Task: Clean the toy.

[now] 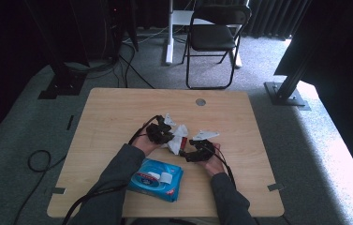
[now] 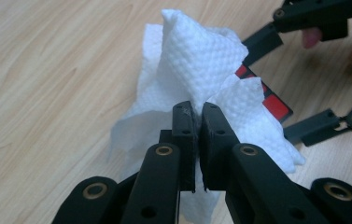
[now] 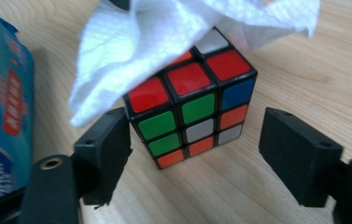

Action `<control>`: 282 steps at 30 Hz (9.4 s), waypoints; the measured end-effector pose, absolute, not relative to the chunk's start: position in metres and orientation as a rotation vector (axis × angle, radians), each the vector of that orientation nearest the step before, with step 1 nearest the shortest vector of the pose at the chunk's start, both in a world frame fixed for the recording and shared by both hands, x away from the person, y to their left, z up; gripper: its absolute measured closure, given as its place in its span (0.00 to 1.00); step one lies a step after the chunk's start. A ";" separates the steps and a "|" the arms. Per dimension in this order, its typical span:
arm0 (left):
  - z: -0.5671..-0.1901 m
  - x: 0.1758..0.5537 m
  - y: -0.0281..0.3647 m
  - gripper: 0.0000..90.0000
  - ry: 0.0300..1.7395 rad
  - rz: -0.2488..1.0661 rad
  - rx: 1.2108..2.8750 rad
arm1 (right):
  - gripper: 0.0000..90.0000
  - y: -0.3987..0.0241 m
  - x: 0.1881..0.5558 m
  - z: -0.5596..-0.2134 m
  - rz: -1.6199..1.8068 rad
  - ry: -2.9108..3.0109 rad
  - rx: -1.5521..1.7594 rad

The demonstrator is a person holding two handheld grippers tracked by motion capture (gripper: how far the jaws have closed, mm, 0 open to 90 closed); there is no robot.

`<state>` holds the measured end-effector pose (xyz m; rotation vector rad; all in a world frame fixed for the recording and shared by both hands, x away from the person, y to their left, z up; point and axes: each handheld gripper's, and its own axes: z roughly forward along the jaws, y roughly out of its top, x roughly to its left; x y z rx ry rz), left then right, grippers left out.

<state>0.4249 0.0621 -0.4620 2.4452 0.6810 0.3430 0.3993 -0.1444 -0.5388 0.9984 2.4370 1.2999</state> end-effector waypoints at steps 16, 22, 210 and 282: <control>-0.470 0.430 0.063 0.95 0.722 0.322 2.435 | 0.36 -0.137 0.390 -0.535 1.313 2.452 0.886; -0.469 0.428 0.062 0.95 0.702 0.333 2.450 | 0.34 -0.130 0.392 -0.540 1.280 2.443 0.906; -0.479 0.418 0.106 0.96 0.743 0.333 2.325 | 0.66 -0.129 0.392 -0.506 1.300 2.237 1.261; -0.503 0.436 0.061 0.96 0.688 0.289 2.631 | 0.76 -0.121 0.382 -0.506 1.295 2.115 1.507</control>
